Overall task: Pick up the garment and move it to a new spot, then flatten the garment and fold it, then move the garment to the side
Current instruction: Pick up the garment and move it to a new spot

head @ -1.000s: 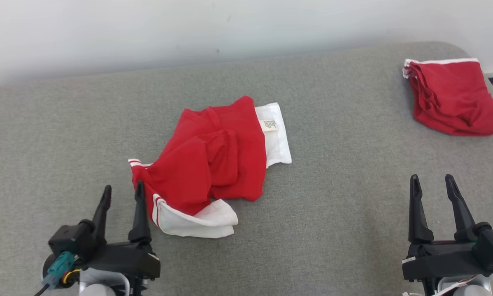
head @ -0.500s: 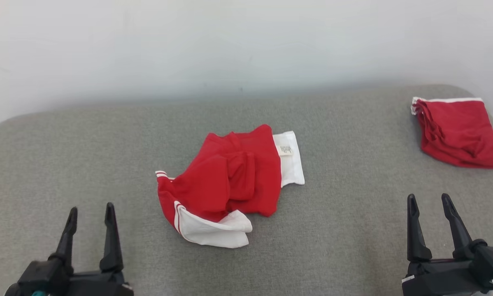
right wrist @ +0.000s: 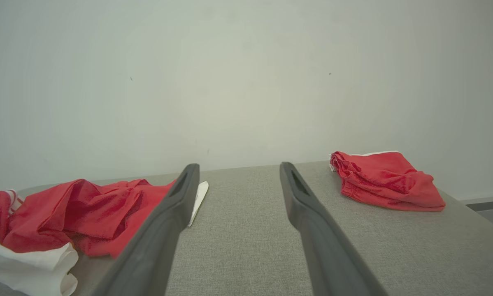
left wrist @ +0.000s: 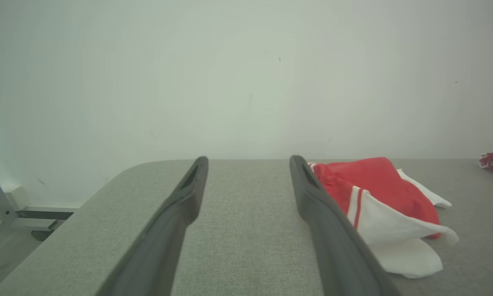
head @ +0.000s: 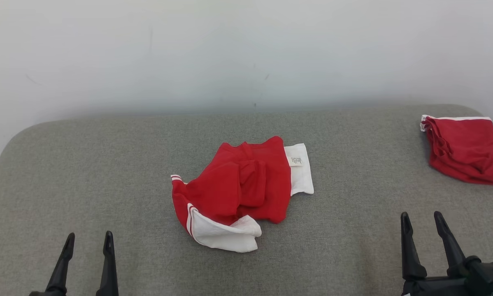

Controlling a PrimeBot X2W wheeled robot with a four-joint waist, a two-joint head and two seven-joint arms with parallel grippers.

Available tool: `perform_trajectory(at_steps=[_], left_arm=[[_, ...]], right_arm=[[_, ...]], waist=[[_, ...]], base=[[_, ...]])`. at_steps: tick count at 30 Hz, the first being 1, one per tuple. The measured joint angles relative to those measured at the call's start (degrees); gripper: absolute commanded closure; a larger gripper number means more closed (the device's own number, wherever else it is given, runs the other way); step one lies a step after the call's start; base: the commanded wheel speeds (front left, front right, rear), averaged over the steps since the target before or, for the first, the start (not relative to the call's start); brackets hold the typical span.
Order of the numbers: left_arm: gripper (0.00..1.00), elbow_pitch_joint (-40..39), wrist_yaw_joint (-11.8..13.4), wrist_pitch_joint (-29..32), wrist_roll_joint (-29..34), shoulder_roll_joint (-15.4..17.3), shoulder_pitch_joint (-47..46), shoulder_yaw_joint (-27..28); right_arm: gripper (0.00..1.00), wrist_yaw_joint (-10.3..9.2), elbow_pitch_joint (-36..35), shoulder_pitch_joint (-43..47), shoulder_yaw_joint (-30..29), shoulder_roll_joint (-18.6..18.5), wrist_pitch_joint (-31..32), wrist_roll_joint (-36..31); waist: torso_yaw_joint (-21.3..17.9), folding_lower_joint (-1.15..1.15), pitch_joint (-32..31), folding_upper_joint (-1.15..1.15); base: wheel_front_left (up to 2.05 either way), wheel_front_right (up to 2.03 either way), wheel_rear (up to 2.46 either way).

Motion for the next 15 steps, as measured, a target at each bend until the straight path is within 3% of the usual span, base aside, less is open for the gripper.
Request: perform_trajectory(at_steps=[15], left_arm=[[0.0,2.6,-3.1,0.0,1.7,-3.5,2.1,1.1]], right_arm=[[0.0,0.0,0.8,3.3,1.2,1.0,0.4,1.2]], waist=[[0.1,0.01,0.3,0.0]], base=[[0.0,0.0,0.0]])
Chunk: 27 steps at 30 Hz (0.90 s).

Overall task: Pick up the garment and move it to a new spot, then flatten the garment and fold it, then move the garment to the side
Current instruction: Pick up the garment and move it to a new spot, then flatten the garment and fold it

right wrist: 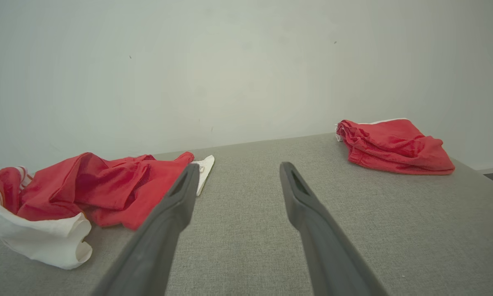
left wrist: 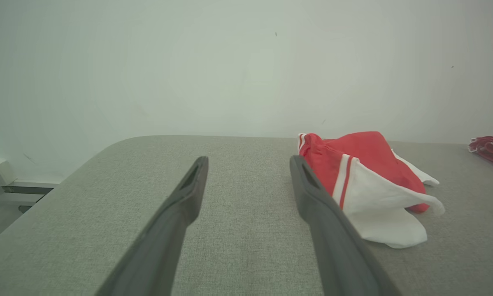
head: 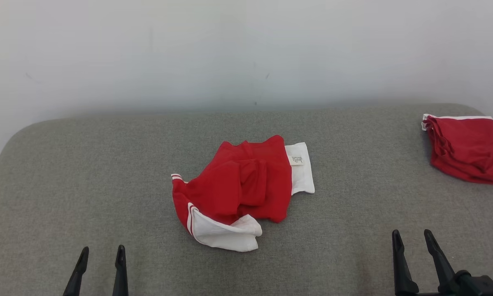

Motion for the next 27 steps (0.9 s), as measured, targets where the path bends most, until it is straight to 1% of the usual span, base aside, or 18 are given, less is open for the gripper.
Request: perform_trajectory(at_steps=[6,21,27], left_arm=[[0.0,1.2,-1.4,0.0,0.6,-1.1,-0.2,1.6],[0.0,1.3,-3.0,0.0,3.2,-3.3,-0.2,3.9],[0.0,1.9,-3.7,0.0,3.9,-4.2,-1.1,3.8]], right_arm=[[0.0,0.0,0.6,0.2,0.3,0.1,-0.1,0.1],[0.0,0.0,1.3,0.3,0.7,0.4,-0.1,0.1],[0.0,0.0,1.0,-1.6,1.1,0.0,0.1,0.4]], waist=[[0.1,0.0,0.2,0.0],[0.5,0.01,0.6,0.0],[1.7,0.01,0.8,0.0]], base=[[0.0,0.0,0.0],[0.0,0.0,0.0],[0.0,0.0,0.0]])
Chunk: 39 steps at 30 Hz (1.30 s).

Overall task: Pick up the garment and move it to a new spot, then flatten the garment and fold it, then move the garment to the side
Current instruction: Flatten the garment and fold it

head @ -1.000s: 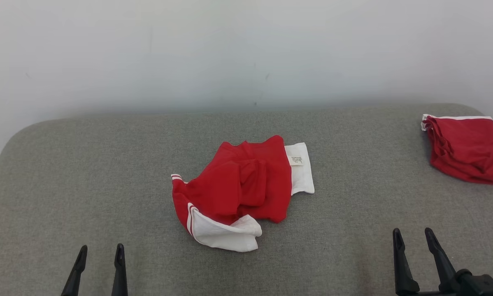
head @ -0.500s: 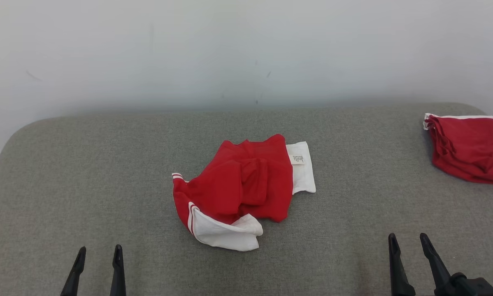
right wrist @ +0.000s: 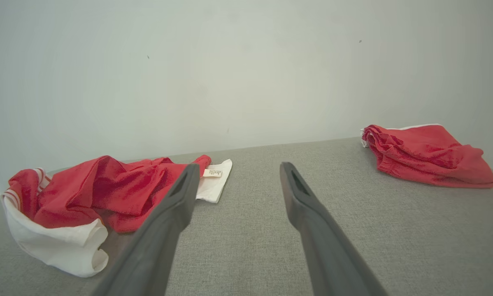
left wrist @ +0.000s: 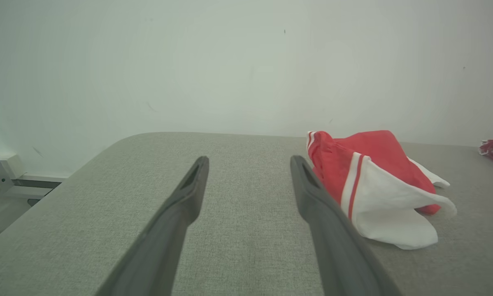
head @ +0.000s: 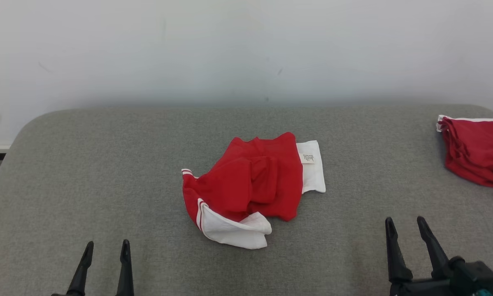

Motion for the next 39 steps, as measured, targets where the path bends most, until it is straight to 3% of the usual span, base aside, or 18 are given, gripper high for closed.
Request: perform_trajectory(at_steps=[8,17,35,36,37,39], left_arm=[[0.0,0.9,-0.8,0.0,1.1,-1.5,-2.7,-1.5],[0.0,2.7,-2.1,0.0,1.5,-3.3,-6.9,-4.6],[0.0,4.9,-2.7,0.0,-0.5,-4.5,-12.9,-8.4],[0.0,4.9,-2.7,0.0,-0.7,-4.5,-13.1,-8.5],[0.0,4.9,-2.7,0.0,-0.8,-4.6,-13.2,-8.5],[0.0,4.9,-2.7,0.0,-1.1,-4.6,-13.4,-8.5]], right_arm=[[0.0,0.0,2.9,-12.0,2.4,-4.1,5.2,0.8],[0.0,0.0,15.7,-28.3,5.8,-6.9,11.5,1.8],[0.0,0.0,41.1,-42.0,9.4,-8.1,10.3,3.8],[0.42,0.0,42.1,-42.4,9.6,-8.0,10.2,4.0],[1.0,0.0,43.0,-42.8,9.9,-8.0,10.0,4.3],[1.0,0.0,44.3,-43.3,10.5,-7.6,9.2,4.7]], waist=[[3.9,0.0,1.3,0.0],[10.4,0.01,4.1,0.0],[19.7,0.0,12.3,0.01],[20.0,0.0,12.7,0.01],[20.2,0.0,13.1,0.01],[20.6,0.0,13.7,0.01]], base=[[0.0,0.0,0.0],[0.0,0.0,0.0],[0.0,0.0,0.0],[0.0,0.0,0.0],[0.0,0.0,0.0],[0.0,0.0,0.0]])
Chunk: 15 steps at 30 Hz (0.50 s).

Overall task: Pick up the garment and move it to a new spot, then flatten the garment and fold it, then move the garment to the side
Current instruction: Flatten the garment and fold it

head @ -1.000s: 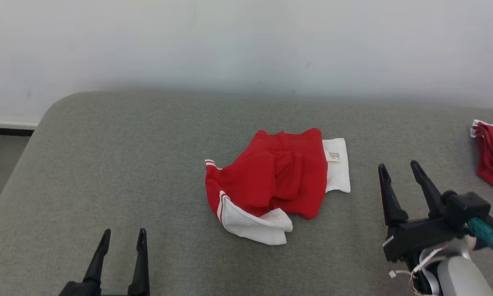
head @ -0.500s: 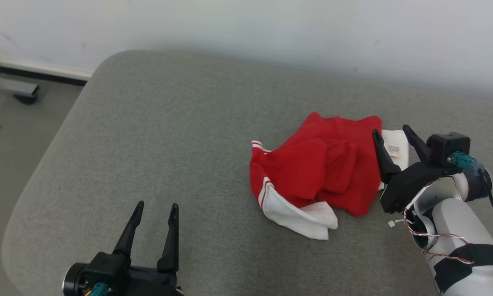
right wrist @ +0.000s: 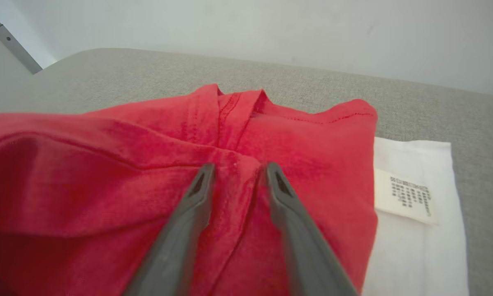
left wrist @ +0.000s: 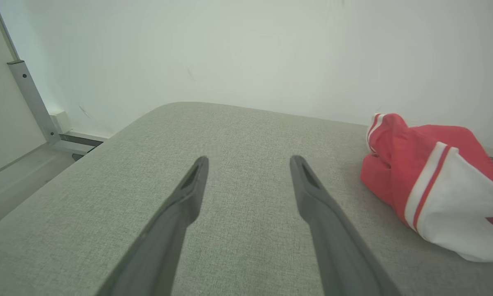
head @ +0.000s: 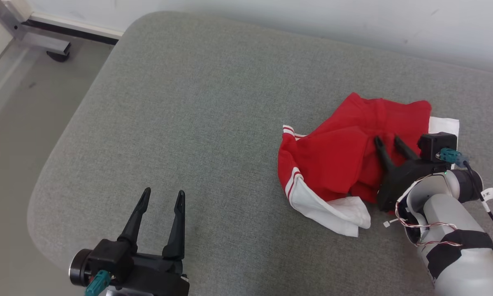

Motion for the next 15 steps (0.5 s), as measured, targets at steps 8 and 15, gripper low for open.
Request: perform_trajectory(at_steps=[8,15], left_arm=[[0.0,0.2,1.0,0.0,0.0,0.0,0.6,1.2],[0.0,0.1,0.9,0.0,0.5,0.0,1.9,2.6]], right_arm=[[1.0,0.0,0.6,-0.8,2.8,-0.2,-7.7,1.0],[1.0,0.0,-5.6,0.7,3.7,-1.8,-9.9,1.8]], waist=[[-1.2,-0.01,-0.2,0.0],[-4.3,-0.01,-2.1,0.0]], base=[[0.0,0.0,0.0],[0.0,0.0,0.0]])
